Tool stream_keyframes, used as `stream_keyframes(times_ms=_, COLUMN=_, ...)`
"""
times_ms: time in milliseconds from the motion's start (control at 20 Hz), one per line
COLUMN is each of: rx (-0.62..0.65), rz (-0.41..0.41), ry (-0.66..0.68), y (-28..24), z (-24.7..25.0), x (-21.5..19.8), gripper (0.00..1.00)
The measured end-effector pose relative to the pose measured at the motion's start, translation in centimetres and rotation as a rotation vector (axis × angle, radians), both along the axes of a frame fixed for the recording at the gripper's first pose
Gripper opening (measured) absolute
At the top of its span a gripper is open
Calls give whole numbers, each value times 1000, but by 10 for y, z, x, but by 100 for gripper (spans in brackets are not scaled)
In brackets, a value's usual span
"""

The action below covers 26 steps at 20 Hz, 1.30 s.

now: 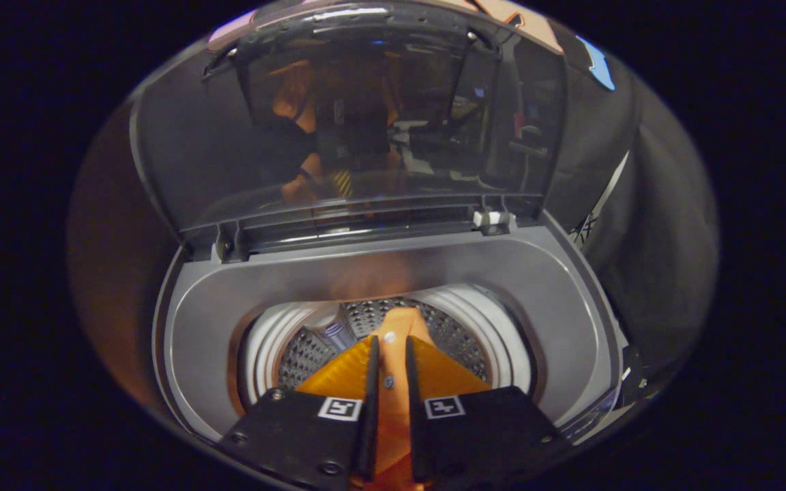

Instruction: Put the clothes into the washing machine and then close the washing machine lid.

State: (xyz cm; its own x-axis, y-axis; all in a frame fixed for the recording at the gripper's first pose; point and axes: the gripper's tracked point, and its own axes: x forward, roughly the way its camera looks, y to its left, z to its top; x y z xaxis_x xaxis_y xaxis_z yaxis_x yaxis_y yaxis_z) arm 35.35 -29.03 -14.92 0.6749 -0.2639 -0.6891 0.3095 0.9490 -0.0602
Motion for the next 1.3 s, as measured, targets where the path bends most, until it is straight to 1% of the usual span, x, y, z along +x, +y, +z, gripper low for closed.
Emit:
stream_keyframes(times_ms=50, rx=-9, rz=6, ry=-15, y=1, z=2, x=-2, gripper=26)
stream_keyframes(times_ms=100, rx=-27, rz=7, ry=-28, y=0, z=9, x=-5, gripper=36)
stream_keyframes(times_ms=150, rx=-28, rz=16, ry=-47, y=1, z=13, x=-8, gripper=52)
stream_keyframes(times_ms=300, rx=22, rz=33, ry=-130, y=16, z=36, x=-13, gripper=100)
stream_keyframes(times_ms=400, rx=9, rz=44, ry=-156, y=15, z=42, x=-16, gripper=97)
stream_keyframes(times_ms=500, rx=-29, rz=59, ry=-177, y=13, z=55, x=-21, gripper=97)
stream_keyframes(times_ms=600, rx=-50, rz=92, ry=-234, y=18, z=77, x=-21, gripper=98)
stream_keyframes(times_ms=650, rx=-65, rz=112, ry=-265, y=21, z=92, x=-23, gripper=98)
stream_keyframes(times_ms=800, rx=-87, rz=126, ry=-411, y=26, z=153, x=-23, gripper=98)
stream_keyframes(times_ms=1050, rx=-153, rz=131, ry=-561, y=25, z=245, x=-29, gripper=97)
stream_keyframes(times_ms=1150, rx=-187, rz=134, ry=-608, y=22, z=272, x=-30, gripper=97)
stream_keyframes(times_ms=1300, rx=-222, rz=126, ry=-683, y=17, z=325, x=-18, gripper=97)
